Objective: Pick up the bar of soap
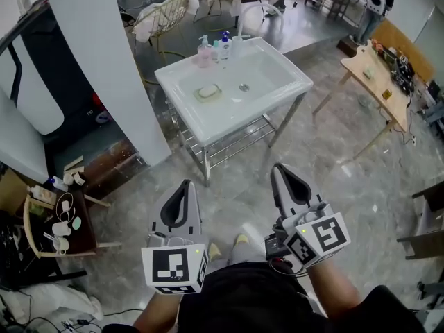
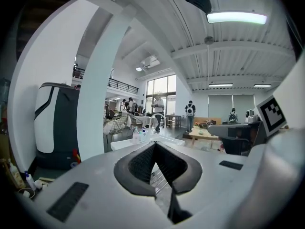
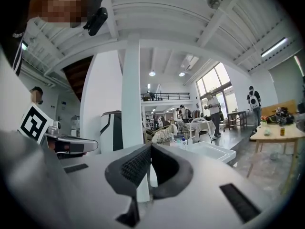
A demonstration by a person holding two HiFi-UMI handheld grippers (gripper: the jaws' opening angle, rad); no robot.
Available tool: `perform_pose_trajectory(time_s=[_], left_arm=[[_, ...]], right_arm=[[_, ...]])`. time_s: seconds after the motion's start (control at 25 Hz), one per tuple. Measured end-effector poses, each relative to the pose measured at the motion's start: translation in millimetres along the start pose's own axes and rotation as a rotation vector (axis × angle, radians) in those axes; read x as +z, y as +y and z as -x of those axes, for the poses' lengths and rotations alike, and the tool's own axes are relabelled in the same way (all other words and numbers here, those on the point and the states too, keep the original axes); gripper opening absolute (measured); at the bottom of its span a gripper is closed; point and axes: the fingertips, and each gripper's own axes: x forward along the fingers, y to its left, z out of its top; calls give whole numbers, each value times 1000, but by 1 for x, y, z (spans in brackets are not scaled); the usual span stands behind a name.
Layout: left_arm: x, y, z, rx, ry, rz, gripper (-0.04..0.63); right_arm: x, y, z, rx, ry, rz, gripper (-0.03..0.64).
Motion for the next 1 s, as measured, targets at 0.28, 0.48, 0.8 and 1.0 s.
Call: perform_pose_trajectory(time_s=[0.28,0.48,0.8,1.0], left_arm=[[6,14,7,-8,-24,-8,3],[7,20,-3,-7,-29,-16,3],[11,33,-41,-13,-30,-6,3],[14,37,-75,-26,-17,-17,3]], right_arm=[[6,12,-3,8,-13,3,8],[5,10,-12,18,-17,-6,8],[4,-12,-51,20,-22,-29,8],[6,-31,-79,18,-21,-32,8]])
